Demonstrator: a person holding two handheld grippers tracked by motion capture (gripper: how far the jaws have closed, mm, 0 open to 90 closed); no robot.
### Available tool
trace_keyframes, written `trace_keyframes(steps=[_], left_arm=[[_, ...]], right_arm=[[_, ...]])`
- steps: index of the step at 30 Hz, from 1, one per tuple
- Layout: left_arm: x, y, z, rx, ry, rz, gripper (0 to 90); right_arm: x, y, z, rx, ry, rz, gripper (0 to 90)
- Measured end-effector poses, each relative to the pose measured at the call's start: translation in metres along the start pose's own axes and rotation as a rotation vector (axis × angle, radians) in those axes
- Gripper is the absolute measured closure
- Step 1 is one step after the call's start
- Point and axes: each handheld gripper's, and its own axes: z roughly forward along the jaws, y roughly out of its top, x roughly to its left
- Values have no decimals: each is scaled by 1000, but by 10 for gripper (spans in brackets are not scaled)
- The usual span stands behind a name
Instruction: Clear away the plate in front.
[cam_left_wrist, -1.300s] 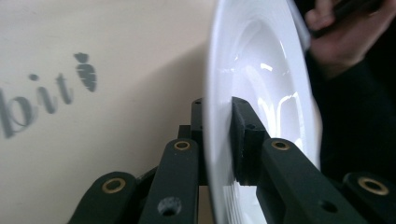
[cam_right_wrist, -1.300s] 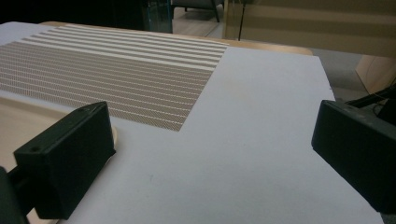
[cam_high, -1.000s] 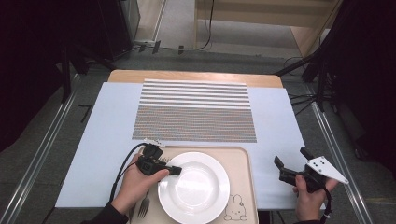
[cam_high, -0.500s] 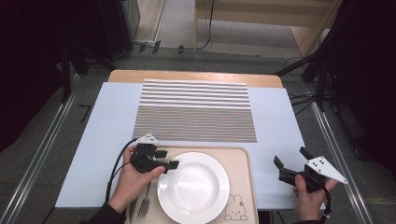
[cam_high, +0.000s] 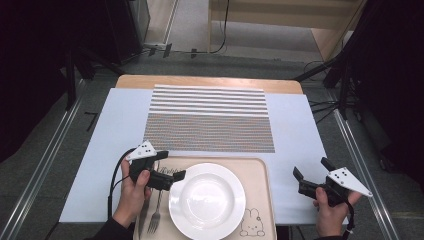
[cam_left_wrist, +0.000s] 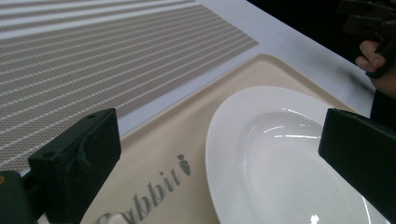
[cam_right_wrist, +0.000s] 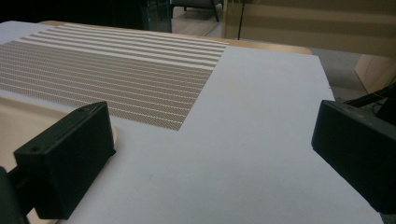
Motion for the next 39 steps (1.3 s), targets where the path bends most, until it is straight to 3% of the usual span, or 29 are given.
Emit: trace_keyframes(steps=[7, 15, 39], left_arm=[[5, -5, -12, -58, 53, 17, 0], [13, -14, -23, -84, 109, 22, 0], [32, -42, -58, -115, 220, 31, 0]], right_arm=[[0, 0, 0, 2, -1, -1, 0], [0, 0, 0, 1, -2, -7, 0], [0, 0, 1, 3, -3, -3, 0]])
